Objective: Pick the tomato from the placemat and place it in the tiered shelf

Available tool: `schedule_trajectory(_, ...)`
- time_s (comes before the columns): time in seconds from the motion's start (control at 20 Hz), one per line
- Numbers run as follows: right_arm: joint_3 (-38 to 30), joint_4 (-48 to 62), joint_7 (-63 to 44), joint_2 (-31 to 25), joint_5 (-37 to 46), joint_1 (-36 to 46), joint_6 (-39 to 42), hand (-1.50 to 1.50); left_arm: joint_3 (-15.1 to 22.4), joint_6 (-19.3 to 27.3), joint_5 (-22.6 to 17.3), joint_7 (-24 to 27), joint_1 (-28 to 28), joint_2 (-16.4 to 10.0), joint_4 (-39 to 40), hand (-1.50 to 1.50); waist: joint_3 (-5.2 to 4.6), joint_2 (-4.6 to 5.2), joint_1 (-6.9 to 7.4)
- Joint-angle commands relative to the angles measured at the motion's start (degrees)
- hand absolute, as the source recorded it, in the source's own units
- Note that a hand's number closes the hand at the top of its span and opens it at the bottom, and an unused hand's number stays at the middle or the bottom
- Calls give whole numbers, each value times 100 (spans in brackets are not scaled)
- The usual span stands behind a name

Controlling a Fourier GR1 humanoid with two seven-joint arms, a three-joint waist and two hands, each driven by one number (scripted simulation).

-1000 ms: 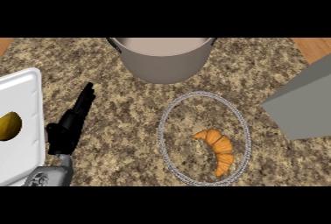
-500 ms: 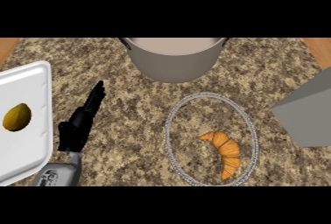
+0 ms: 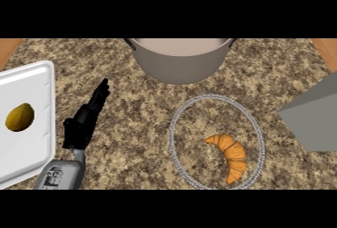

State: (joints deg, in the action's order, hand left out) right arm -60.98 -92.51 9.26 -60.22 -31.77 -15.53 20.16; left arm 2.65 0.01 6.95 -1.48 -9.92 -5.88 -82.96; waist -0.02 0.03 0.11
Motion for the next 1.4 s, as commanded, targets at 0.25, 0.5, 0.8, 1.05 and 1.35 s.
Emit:
schedule_trajectory(0.25, 952, 106, 184, -65, 1203, 1022, -801, 150, -301, -250, -187, -176, -499, -141, 335, 0, 0, 9, 6)
schedule_trajectory(0.5, 1857, 515, 916, 202, 1749, 1830, -1357, 150, -16, -141, 29, 63, 98, -14, -147, 0, 1, 8, 71)
schedule_trajectory(0.8, 2248, 930, 405, 739, 822, 2582, -1176, 150, -20, -38, 57, -138, -71, 80, -116, 0, 1, 12, 113)
schedule_trajectory(1.05, 2568, 2005, 801, 490, 1025, 3346, -984, 150, -146, -21, 116, 356, -247, 116, 581, 0, 0, 16, 40)
schedule_trajectory(1.35, 2827, 2791, 1140, 416, 1334, 3828, -883, 150, -222, -298, -15, 124, 257, -155, -177, 0, 1, 2, 45)
